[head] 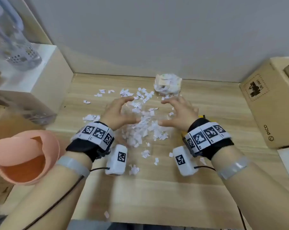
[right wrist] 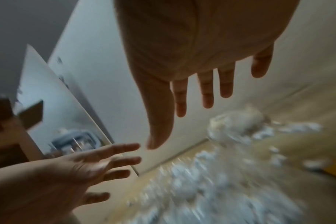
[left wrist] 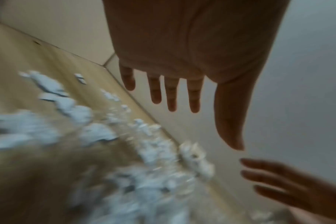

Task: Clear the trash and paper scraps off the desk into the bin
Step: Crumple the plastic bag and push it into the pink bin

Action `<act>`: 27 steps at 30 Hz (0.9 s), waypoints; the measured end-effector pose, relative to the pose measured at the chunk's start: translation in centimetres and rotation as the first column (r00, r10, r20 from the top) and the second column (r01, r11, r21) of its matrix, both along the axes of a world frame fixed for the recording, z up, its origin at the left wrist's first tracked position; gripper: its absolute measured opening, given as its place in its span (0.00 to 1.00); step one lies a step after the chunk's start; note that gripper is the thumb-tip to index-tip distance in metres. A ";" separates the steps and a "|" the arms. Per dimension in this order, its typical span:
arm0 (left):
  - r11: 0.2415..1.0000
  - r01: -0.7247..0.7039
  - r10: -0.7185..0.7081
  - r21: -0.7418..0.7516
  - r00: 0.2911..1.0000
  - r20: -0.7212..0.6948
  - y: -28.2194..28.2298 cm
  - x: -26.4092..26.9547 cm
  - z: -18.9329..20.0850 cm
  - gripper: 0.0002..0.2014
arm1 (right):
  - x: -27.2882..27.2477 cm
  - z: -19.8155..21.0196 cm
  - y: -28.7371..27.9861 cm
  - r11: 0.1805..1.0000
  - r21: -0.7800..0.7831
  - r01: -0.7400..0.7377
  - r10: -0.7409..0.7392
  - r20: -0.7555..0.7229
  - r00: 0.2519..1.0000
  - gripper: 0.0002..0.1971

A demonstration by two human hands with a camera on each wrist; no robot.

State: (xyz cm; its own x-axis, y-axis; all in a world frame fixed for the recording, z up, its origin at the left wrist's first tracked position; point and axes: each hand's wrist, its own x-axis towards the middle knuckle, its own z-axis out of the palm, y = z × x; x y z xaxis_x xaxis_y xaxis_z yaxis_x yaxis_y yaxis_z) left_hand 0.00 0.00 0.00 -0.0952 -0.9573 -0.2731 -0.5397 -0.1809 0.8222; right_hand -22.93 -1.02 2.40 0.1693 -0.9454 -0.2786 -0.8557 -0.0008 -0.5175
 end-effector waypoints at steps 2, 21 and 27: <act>0.991 0.072 -0.102 0.113 0.952 0.289 0.7 0.8 -2.5 0.48 | 0.1 -1.8 0.7 0.993 0.115 -0.019 0.039 -0.175 0.984 0.41; 0.991 -0.124 0.084 -0.055 0.878 -0.471 0.9 -0.5 3.7 0.39 | 2.0 1.5 1.9 0.917 0.049 0.395 -0.239 0.861 0.448 0.20; 0.995 0.069 -0.098 -0.071 0.775 -0.624 0.5 -3.9 6.0 0.31 | 4.8 3.3 2.6 0.984 0.157 0.088 -0.178 0.921 0.345 0.13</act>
State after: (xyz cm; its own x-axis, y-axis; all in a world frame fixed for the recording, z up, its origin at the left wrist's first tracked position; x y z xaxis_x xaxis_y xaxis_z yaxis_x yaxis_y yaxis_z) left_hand -3.90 0.54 5.99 -0.3109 -0.9466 -0.0848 0.0850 -0.1166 0.9895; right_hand -18.09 1.57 5.74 0.2351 -0.9676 -0.0918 0.1879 0.1379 -0.9725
